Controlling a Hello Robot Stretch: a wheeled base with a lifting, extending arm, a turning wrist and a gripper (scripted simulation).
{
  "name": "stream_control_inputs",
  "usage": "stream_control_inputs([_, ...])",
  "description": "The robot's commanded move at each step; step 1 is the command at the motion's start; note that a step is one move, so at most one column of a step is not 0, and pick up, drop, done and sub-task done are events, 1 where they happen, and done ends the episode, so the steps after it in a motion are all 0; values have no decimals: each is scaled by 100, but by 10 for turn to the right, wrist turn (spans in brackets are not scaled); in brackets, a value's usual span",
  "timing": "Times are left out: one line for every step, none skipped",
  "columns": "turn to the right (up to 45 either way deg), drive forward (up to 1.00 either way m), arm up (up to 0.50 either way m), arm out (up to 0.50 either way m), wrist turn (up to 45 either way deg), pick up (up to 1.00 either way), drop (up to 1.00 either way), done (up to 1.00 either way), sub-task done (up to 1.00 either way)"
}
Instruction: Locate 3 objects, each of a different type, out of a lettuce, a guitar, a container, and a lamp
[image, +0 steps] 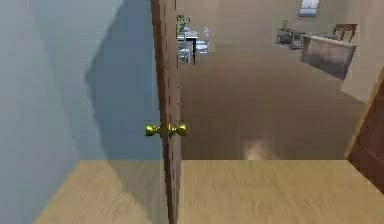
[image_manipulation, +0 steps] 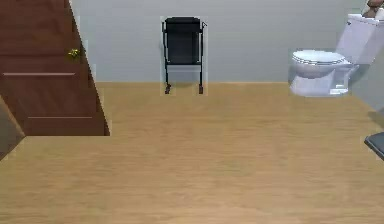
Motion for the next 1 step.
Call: stream_control_inputs([450, 0, 0, 0, 0, 0, 0, 0, 0])
